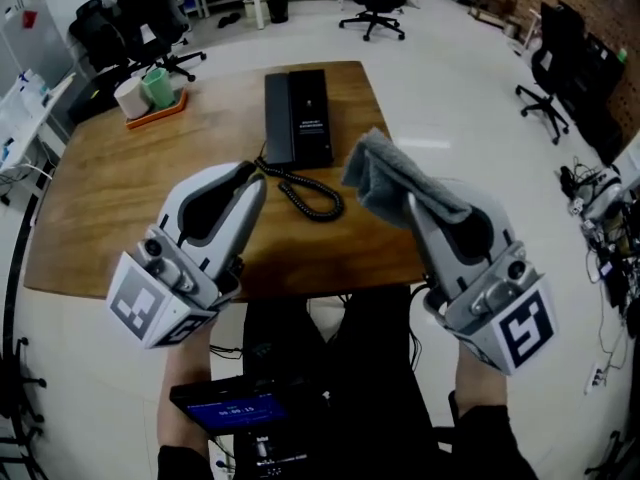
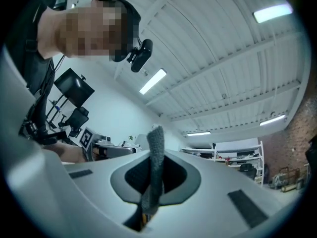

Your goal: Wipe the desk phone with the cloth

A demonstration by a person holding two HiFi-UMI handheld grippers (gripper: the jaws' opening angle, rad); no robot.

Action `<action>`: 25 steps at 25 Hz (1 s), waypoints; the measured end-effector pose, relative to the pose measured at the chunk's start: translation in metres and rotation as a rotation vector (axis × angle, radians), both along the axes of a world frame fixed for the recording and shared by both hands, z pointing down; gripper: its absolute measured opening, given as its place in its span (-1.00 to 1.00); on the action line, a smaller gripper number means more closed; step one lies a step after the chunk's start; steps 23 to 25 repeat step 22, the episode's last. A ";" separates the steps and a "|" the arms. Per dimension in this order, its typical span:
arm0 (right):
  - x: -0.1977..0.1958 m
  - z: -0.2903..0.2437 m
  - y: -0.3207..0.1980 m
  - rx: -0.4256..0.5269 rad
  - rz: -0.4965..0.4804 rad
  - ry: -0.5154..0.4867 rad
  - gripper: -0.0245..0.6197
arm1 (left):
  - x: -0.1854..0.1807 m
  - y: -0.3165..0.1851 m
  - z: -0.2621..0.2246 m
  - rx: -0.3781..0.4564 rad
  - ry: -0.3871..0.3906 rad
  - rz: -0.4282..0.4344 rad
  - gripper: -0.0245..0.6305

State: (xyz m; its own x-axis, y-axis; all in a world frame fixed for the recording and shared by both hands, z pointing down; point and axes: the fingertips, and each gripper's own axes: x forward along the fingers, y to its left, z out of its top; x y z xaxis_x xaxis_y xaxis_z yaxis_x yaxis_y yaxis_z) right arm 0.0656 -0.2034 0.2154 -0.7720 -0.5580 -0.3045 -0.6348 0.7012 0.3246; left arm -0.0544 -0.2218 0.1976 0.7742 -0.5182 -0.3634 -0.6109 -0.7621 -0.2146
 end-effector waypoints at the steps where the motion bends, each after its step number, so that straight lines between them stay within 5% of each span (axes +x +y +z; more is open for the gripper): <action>1: -0.001 0.000 0.001 0.010 0.001 0.010 -0.85 | 0.000 -0.001 0.001 -0.005 0.000 0.000 -0.82; 8: -0.001 0.005 0.000 0.007 0.005 0.034 -0.85 | -0.011 -0.009 0.042 -0.100 0.000 -0.010 -0.82; 25: -0.001 0.012 -0.009 0.006 0.031 0.057 -0.85 | -0.023 -0.025 0.056 -0.164 0.017 -0.032 -0.82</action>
